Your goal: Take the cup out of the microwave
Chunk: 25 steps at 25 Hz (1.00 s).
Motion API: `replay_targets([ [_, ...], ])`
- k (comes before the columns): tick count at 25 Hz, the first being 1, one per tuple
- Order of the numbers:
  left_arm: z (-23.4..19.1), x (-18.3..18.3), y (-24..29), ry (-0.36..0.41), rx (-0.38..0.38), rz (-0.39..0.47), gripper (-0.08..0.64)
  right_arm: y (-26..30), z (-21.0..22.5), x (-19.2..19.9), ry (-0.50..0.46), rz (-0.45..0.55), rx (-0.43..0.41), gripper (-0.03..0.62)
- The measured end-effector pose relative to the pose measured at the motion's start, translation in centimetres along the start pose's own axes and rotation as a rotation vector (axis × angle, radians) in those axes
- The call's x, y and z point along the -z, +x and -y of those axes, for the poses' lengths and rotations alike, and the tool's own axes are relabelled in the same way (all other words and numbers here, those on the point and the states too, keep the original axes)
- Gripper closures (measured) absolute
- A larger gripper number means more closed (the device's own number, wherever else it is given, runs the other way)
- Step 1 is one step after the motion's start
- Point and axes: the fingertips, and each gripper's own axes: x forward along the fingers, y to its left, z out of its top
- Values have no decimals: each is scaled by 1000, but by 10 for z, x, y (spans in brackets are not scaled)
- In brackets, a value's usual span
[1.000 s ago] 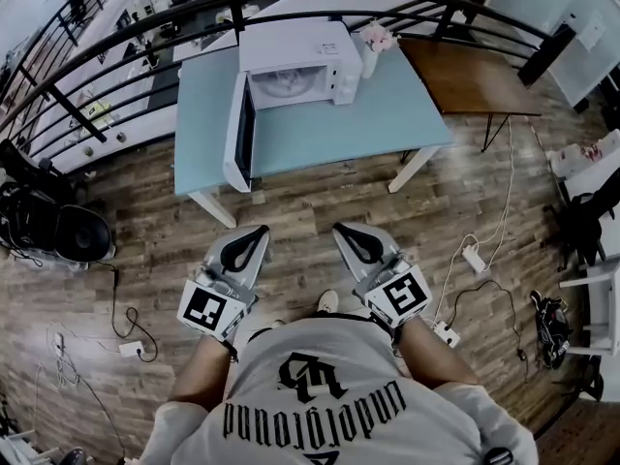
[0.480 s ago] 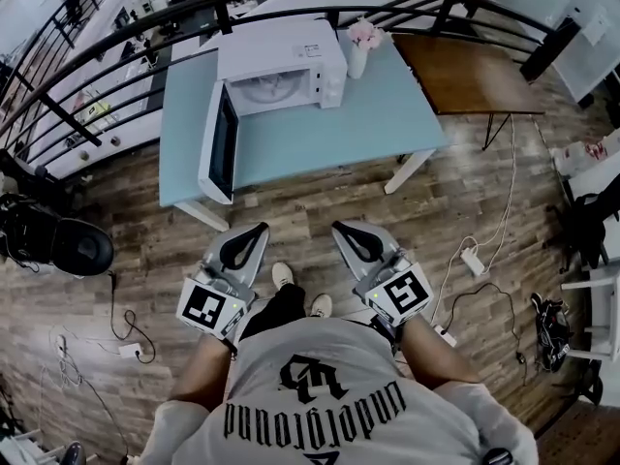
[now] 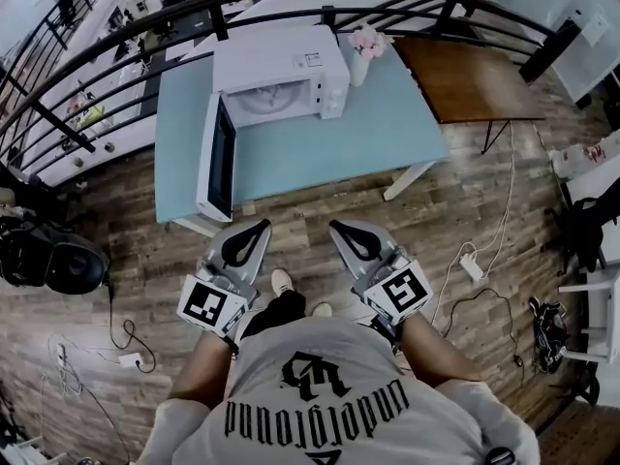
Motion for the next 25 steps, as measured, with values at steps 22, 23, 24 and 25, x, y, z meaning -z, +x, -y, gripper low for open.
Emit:
replay_targets([
  [22,-148,18,48,-65,43,-53,511,165,60,-5,-1,-3,74,589],
  [23,-151,19,50,-69,39,-56,511,168,64,-5,-7,-1,75,589],
  [24,-154,21,53,-74,34,-58,511,172,67,-4,-12,-7,72,589],
  [25,-157,22,55,-78,28,-61,511,177,71,-2,-15,-12,64,589],
])
